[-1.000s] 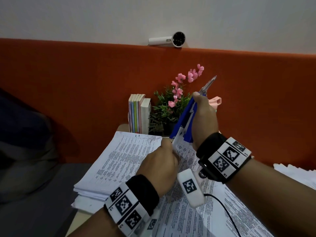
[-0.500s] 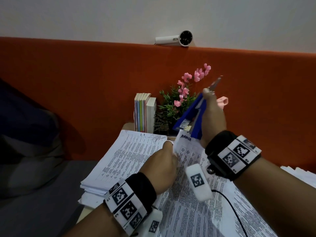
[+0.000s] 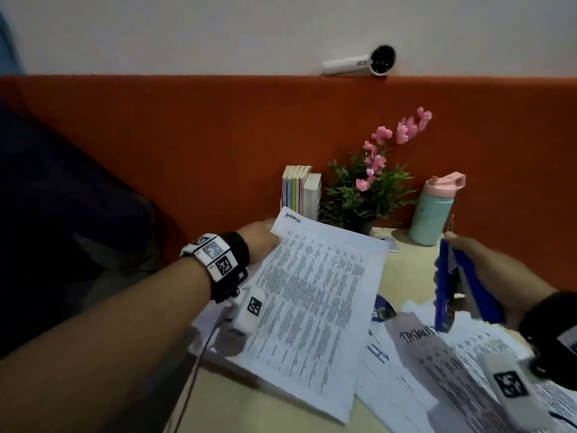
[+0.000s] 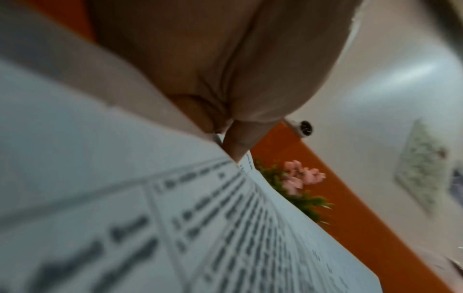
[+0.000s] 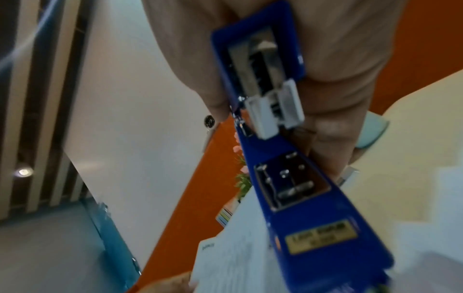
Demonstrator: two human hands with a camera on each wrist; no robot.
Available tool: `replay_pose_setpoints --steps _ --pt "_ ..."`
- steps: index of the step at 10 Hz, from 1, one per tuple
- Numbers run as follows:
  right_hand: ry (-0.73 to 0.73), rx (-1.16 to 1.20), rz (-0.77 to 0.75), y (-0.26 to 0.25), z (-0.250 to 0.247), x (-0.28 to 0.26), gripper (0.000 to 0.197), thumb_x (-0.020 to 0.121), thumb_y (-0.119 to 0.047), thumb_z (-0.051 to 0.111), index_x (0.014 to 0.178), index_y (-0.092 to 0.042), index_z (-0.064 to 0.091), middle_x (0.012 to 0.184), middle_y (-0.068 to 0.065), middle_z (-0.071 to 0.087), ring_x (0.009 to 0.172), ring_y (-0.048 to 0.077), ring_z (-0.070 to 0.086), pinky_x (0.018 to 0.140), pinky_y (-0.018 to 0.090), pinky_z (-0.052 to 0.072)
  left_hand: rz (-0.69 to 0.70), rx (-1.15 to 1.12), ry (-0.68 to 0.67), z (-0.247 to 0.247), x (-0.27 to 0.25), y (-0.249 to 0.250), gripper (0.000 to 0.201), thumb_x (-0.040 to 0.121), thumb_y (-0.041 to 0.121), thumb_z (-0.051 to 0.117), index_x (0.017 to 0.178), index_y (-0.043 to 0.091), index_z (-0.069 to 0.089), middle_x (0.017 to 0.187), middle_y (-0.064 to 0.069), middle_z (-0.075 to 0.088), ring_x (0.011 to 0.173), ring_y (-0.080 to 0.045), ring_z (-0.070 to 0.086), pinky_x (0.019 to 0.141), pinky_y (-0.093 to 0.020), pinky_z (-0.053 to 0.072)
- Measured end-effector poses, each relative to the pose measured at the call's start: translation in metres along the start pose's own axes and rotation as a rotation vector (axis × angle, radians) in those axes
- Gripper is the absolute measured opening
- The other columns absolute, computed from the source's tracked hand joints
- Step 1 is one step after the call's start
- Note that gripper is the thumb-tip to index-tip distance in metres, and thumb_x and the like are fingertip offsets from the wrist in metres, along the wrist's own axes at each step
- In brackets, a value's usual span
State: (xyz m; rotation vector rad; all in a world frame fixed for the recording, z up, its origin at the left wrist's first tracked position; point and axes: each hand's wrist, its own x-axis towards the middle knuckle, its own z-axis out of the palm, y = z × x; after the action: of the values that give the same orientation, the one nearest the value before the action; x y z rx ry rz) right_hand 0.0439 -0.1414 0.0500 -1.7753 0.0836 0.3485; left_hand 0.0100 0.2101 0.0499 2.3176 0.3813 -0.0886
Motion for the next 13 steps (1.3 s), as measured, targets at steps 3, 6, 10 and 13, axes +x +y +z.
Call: replay_pose_setpoints --steps 3,6,10,13 --pt "-0.015 -0.330 0.089 0.046 0.010 0.001 0.071 0.081 -0.070 0.054 0.098 -0.003 0.070 0.085 0.019 0.072 0.073 0.036 0.066 0.070 0.039 0.048 -0.195 0.397 0.069 -0.004 0.078 -0.049 0.015 0.103 0.019 0.045 0.097 0.008 0.053 0.087 -0.005 0.056 0.090 -0.023 0.049 0.076 -0.029 0.038" --pt "-0.043 -0.390 0.065 0.048 0.016 0.009 0.056 0.090 -0.061 0.051 0.100 -0.009 0.067 0.091 0.017 0.072 0.078 0.033 0.067 0.068 0.035 0.048 -0.212 0.539 0.092 0.010 0.091 -0.065 0.034 0.100 0.018 0.049 0.125 -0.001 0.062 0.107 -0.016 0.062 0.094 -0.026 0.056 0.077 -0.024 0.037" --pt "-0.044 -0.305 -0.069 0.029 0.001 0.003 0.028 0.099 -0.038 0.052 0.109 -0.013 0.060 0.102 0.023 0.067 0.083 0.043 0.067 0.067 0.047 0.056 0.007 0.455 0.242 0.014 0.069 -0.021 0.044 0.092 0.033 0.064 0.126 0.007 0.054 0.121 -0.014 0.055 0.110 -0.034 0.058 0.088 -0.042 0.051" --pt "-0.012 -0.242 -0.033 0.036 -0.028 -0.013 0.027 0.102 -0.032 0.047 0.117 -0.011 0.054 0.107 0.024 0.063 0.083 0.038 0.069 0.060 0.041 0.058 0.250 0.571 -0.401 0.126 -0.020 0.077 0.054 0.091 0.059 0.056 0.099 0.007 0.067 0.086 -0.008 0.064 0.074 -0.022 0.057 0.060 -0.027 0.041"
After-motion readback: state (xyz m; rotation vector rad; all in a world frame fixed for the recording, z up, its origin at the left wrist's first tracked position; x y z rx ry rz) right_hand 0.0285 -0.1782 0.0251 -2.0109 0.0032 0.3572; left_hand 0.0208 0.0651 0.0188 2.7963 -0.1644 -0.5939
